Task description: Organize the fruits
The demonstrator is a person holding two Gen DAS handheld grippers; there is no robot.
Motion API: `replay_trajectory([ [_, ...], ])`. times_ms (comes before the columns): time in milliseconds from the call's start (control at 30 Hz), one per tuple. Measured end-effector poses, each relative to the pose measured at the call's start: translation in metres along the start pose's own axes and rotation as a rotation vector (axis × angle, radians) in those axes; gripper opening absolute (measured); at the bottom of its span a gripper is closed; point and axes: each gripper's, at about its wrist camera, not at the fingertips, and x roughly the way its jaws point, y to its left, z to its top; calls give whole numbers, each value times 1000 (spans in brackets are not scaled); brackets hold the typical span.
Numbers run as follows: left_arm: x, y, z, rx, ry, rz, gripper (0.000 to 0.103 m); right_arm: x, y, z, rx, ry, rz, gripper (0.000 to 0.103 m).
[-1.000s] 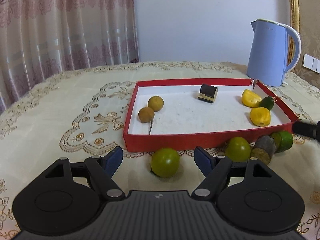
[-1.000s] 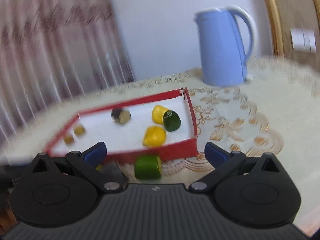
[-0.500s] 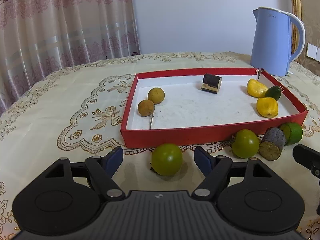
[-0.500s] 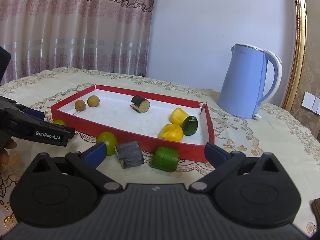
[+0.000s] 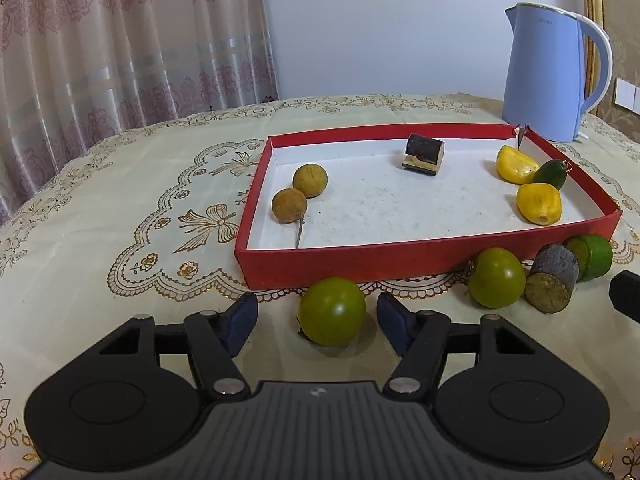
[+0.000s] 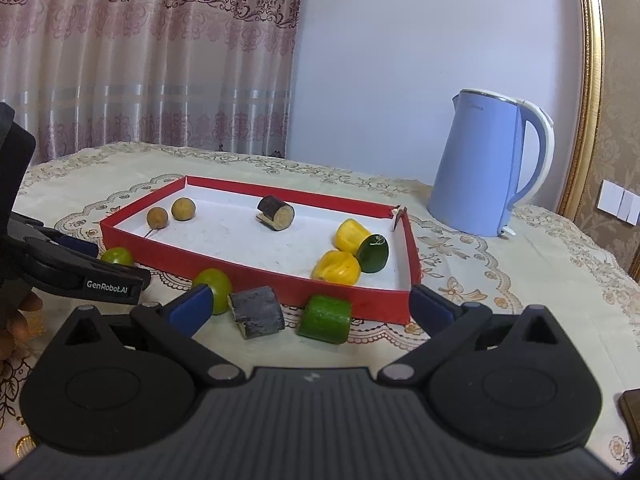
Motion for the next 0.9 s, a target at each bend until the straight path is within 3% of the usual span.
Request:
replay_trajectory([
  [300,-2,-1,-2,-2,-12,-40,33,0,-2,-3,10,15,4,103],
  [433,-4,-1,-3,-7,-22,-42,33,2,-3,-5,19,23,9,103],
  [667,-11,18,-5,-110,-44,-70,33,4,-1,-10,-6,33,-11,103],
  [900,-9,19,-7,-114,-40,-75,33,8,-7,-10,-6,48,-24,86],
])
